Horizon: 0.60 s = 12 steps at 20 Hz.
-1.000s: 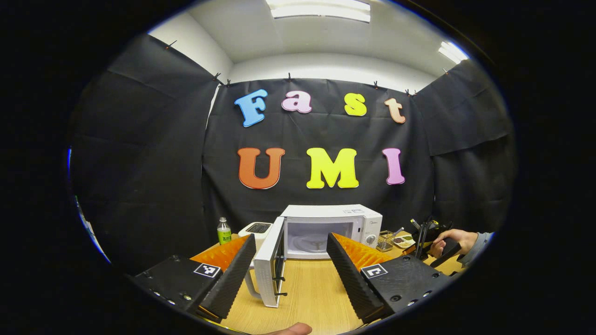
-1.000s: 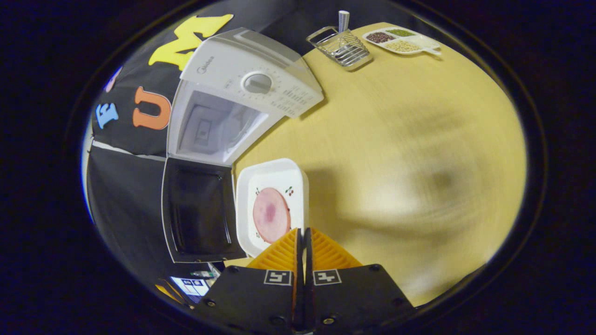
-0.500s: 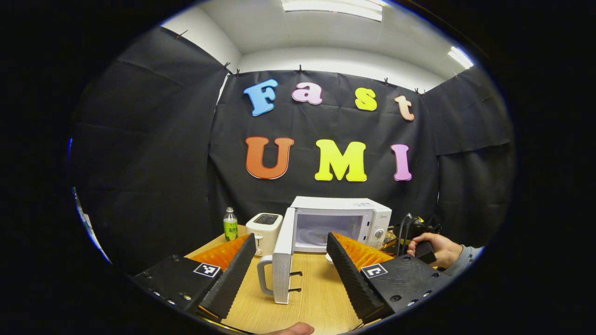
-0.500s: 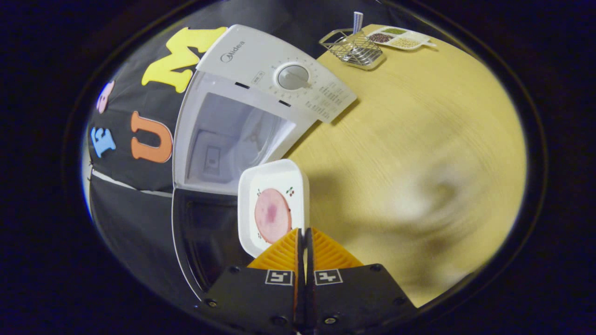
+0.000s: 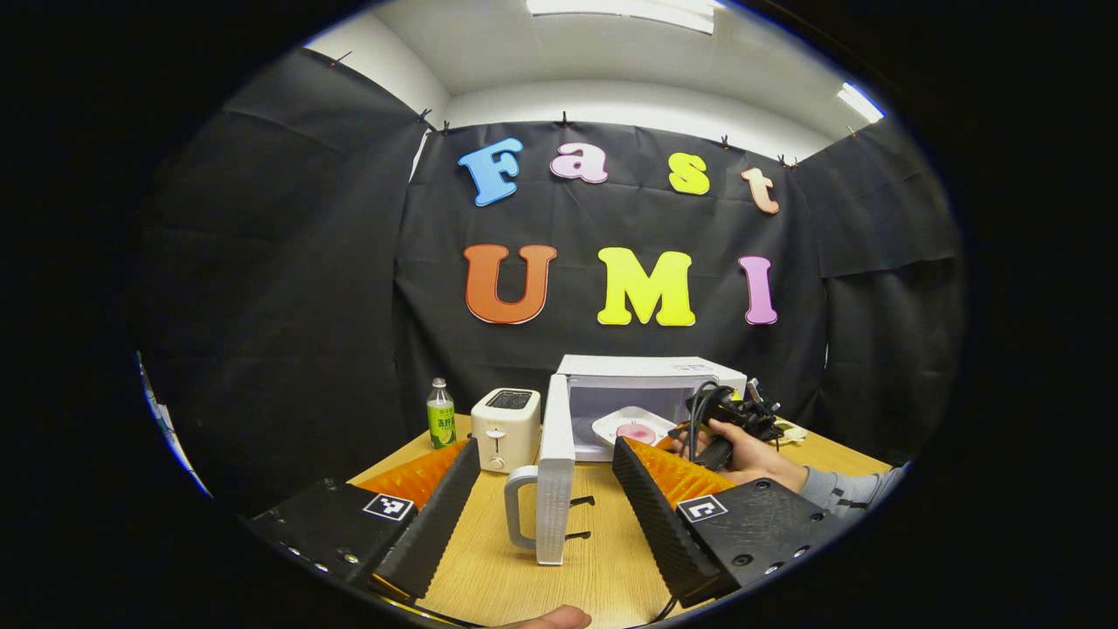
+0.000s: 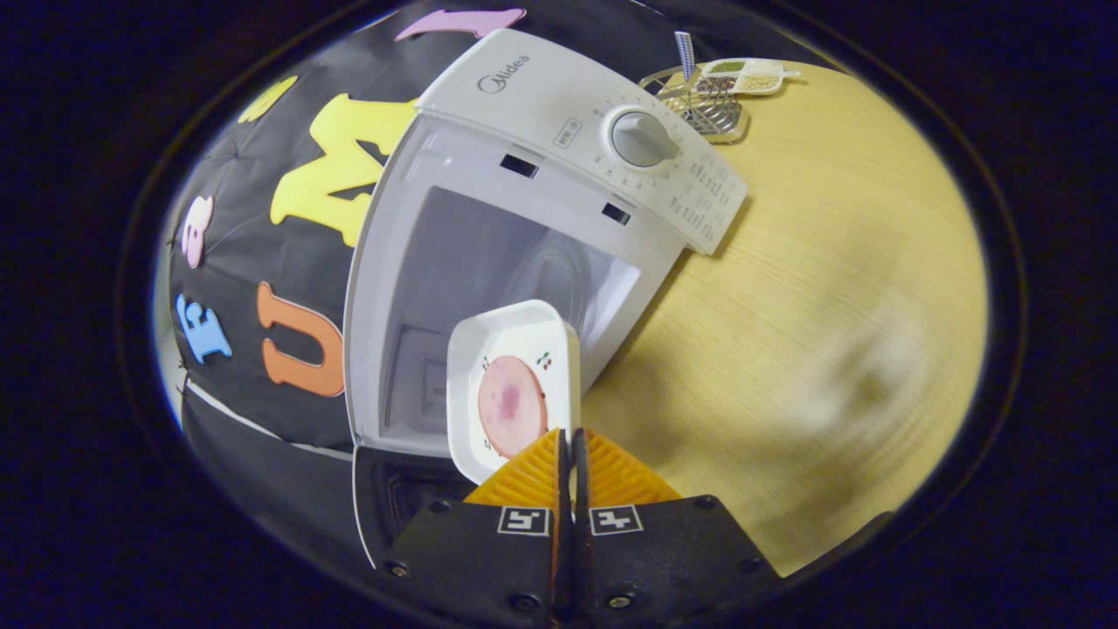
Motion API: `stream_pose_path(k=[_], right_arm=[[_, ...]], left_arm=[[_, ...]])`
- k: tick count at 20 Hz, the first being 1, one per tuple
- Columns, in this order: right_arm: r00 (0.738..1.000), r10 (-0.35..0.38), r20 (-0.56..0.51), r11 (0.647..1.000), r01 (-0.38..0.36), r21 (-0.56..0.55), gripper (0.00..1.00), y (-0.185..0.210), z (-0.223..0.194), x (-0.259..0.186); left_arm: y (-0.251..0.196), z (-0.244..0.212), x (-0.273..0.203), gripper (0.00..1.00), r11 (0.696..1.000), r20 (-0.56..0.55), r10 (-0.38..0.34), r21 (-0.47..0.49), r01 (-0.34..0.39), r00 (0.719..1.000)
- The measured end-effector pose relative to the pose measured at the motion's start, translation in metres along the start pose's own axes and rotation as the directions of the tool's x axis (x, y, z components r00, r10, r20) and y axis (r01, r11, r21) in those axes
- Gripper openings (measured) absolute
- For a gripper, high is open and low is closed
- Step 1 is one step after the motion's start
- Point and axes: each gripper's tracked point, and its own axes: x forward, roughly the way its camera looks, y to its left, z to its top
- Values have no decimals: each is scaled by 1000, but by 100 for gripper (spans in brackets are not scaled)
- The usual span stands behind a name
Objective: Open the microwave oven with the left hand, put the food in, and close the microwave oven.
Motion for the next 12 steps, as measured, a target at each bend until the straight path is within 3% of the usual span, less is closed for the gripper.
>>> stream_pose_path(k=[7, 12], right_arm=[[994, -22, 103, 994, 11, 110, 4, 20, 19, 77], [976, -33, 214, 997, 17, 76, 6, 18, 35, 114]], left_arm=[[2, -11, 2, 94, 1000, -15, -22, -18, 22, 1000], [8, -25, 6, 94, 1000, -42, -4, -30, 3, 999]])
